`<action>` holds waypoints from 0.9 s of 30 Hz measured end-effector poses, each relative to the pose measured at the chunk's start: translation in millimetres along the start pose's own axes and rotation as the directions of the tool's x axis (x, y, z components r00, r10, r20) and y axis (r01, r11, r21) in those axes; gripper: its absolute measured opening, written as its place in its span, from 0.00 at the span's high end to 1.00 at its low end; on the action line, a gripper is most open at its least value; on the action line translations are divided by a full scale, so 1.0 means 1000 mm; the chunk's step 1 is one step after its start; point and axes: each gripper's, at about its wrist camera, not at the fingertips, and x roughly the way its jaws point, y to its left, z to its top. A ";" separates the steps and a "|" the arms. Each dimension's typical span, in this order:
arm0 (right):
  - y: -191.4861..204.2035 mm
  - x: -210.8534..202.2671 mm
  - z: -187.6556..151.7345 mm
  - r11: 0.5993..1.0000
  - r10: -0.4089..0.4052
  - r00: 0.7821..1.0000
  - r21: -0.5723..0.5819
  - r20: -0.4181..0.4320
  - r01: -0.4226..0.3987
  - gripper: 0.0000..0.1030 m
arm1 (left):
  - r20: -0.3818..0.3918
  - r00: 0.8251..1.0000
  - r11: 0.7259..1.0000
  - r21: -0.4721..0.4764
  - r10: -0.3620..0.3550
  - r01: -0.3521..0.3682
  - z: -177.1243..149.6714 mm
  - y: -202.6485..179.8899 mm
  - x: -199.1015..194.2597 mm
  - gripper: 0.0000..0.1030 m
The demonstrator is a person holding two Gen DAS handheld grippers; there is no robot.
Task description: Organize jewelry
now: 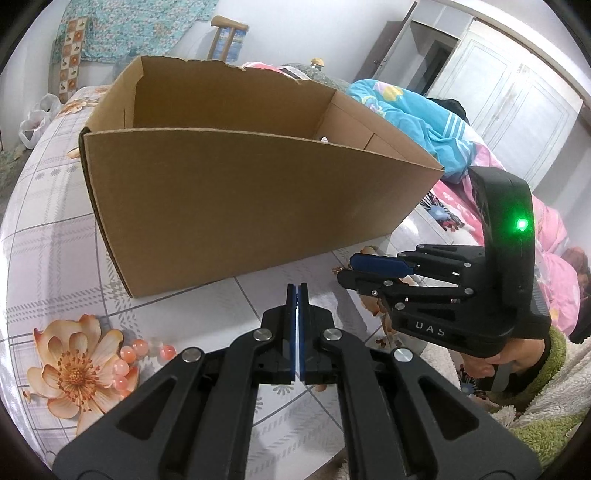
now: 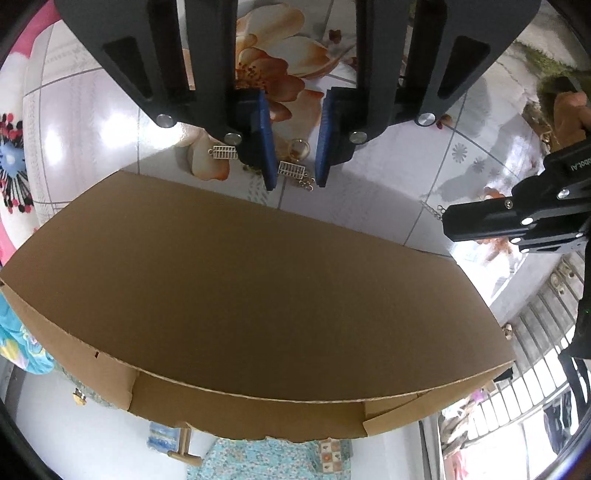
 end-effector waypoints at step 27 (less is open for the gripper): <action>-0.004 -0.063 0.001 0.992 0.122 0.980 0.010 0.159 -0.125 0.84 | 0.081 0.993 0.996 0.050 -0.081 0.077 0.009 -0.015 -0.039 1.00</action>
